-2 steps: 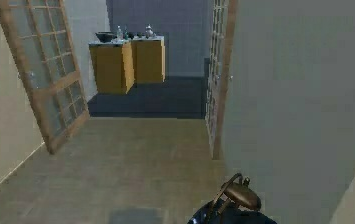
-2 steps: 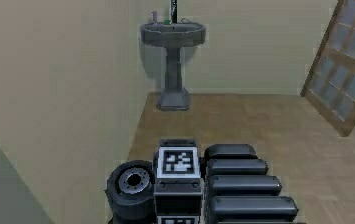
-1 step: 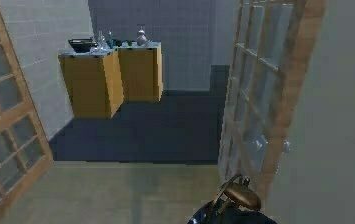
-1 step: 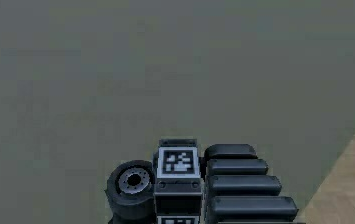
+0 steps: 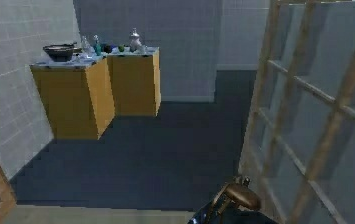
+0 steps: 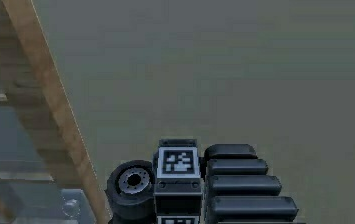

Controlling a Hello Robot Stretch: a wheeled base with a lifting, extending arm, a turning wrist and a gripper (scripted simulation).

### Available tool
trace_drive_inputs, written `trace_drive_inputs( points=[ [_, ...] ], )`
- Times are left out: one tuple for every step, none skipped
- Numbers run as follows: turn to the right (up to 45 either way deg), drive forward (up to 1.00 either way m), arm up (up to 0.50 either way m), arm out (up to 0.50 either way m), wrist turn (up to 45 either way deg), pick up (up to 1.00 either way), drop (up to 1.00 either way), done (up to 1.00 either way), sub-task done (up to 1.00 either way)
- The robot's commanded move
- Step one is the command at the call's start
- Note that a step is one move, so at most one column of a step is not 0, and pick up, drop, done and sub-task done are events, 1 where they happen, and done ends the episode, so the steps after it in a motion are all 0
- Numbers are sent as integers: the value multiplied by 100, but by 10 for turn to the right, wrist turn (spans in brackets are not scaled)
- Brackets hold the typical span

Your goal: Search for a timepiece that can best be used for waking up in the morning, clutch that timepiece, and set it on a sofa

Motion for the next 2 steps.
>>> trace_drive_inputs(
  points=[
    [30,0,0,0,0,0,0,0,0],
    [0,100,0,0,0,0,0,0,0]
  ],
)
